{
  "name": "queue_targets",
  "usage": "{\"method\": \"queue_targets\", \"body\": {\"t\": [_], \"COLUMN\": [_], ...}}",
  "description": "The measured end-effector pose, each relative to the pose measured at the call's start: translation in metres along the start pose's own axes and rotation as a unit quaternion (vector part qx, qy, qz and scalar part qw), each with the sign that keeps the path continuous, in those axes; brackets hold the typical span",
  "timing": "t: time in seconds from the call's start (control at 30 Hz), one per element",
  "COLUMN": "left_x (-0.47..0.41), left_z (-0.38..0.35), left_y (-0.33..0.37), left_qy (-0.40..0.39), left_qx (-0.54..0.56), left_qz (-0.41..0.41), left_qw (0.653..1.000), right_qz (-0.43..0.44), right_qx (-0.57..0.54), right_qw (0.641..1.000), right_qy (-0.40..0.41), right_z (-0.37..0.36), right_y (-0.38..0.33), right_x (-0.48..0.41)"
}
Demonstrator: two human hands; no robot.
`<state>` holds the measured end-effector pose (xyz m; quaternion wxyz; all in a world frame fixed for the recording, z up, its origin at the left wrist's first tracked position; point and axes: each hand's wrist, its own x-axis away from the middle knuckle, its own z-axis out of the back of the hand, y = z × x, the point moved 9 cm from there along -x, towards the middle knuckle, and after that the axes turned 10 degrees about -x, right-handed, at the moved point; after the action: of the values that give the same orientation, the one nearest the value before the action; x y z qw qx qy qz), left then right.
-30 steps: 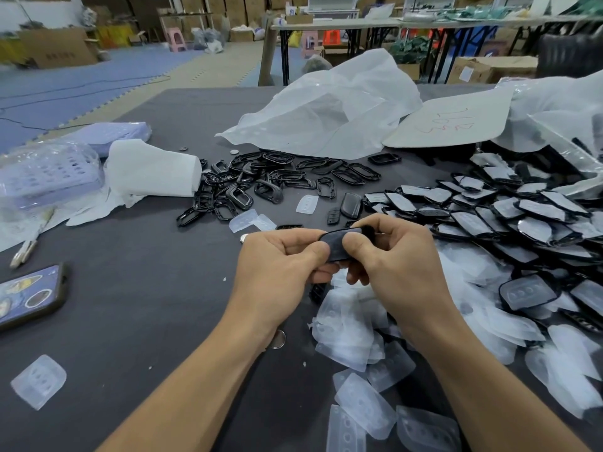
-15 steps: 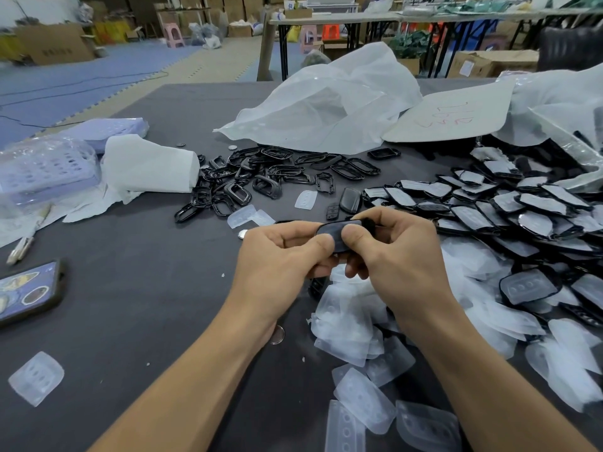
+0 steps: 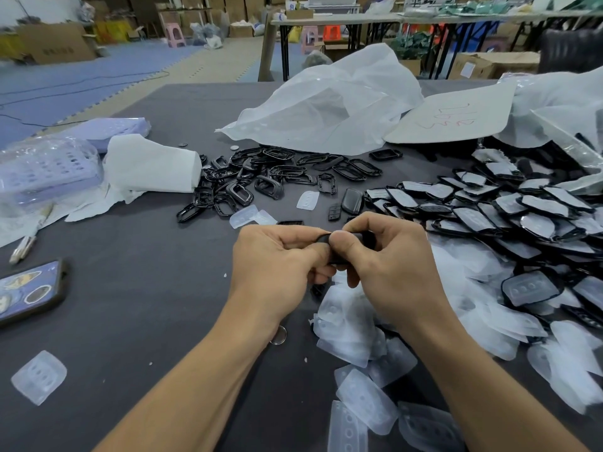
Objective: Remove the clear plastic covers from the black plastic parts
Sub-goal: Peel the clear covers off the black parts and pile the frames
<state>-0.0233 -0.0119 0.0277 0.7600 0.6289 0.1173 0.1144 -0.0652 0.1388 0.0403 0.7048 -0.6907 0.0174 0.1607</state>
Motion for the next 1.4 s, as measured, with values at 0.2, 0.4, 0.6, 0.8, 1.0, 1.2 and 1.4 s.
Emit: {"method": "queue_targets", "body": {"t": [0.2,0.4,0.6,0.8,1.0,1.2,1.4], "left_x": [-0.001,-0.001,-0.002,-0.002,-0.002,-0.003,-0.005], "left_z": [0.003,0.007,0.011,0.002,-0.002,-0.003,0.001], "left_y": [-0.007,-0.007,-0.01,-0.006,-0.01,-0.015,-0.021], "left_qy": [0.031,0.041,0.057,-0.006,-0.051,-0.036,-0.01], "left_qx": [0.019,0.011,0.027,0.028,0.004,0.0,0.015], "left_qz": [0.038,0.046,0.049,0.035,0.055,0.059,0.082], "left_qw": [0.999,0.998,0.997,0.999,0.997,0.998,0.996], "right_qz": [-0.023,-0.071,-0.098,-0.098,-0.095,-0.093,-0.09], "right_qx": [-0.055,-0.11,-0.115,-0.092,-0.099,-0.094,-0.098], "right_qw": [0.998,0.989,0.987,0.99,0.99,0.991,0.991], "right_qy": [-0.038,-0.064,-0.058,-0.028,-0.01,-0.021,-0.031], "right_z": [-0.001,-0.004,-0.001,0.005,0.009,0.006,0.004], "right_y": [0.001,0.006,0.01,0.011,0.011,0.01,0.009], "right_x": [-0.002,-0.002,-0.001,-0.003,-0.004,-0.004,-0.002]}}
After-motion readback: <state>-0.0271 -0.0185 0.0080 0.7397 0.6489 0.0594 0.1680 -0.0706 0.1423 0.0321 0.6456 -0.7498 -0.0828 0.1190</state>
